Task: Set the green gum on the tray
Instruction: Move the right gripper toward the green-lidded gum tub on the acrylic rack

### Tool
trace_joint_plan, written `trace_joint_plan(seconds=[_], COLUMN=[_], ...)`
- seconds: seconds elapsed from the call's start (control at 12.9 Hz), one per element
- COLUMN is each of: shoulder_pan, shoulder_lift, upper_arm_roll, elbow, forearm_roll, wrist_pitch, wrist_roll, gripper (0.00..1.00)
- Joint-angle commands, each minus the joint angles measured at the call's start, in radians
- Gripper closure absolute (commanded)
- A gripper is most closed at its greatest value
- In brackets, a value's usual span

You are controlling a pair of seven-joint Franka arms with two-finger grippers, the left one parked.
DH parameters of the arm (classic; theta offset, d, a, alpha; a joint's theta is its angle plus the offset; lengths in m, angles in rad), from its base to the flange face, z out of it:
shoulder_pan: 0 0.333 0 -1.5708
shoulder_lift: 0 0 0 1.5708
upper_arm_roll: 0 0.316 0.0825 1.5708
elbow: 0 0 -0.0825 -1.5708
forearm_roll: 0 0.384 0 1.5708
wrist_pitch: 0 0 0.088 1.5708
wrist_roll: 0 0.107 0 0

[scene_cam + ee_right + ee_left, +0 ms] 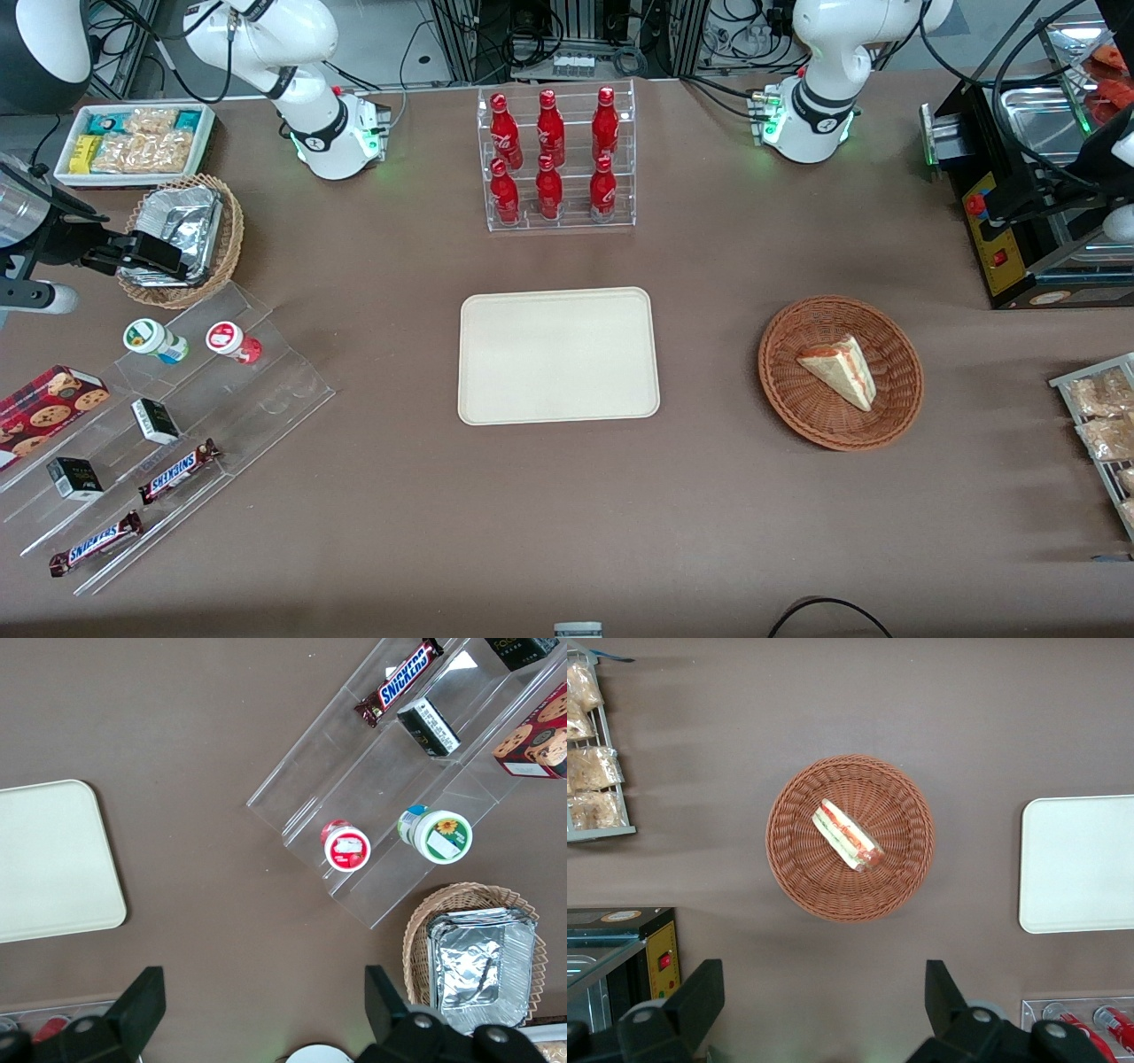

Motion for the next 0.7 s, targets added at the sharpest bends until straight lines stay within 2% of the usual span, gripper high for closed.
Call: trace_joint_plan(seconds=[0.0,0.39,0.62], shoulder_pan=[0.000,-0.009,-0.019], shoulder_lift=[-0.009,0.013,0.031], upper_arm_roll=[-0.003,-0.007,-0.029], elbow=[0.000,-0.003,-0.015], forearm_roll=[-0.013,-0.013,-0.009], wrist_pitch=[0.011,0.014,0.043], wrist_roll=[-0.001,-0.027,-0.154], gripper=[0.00,0.00,0.00])
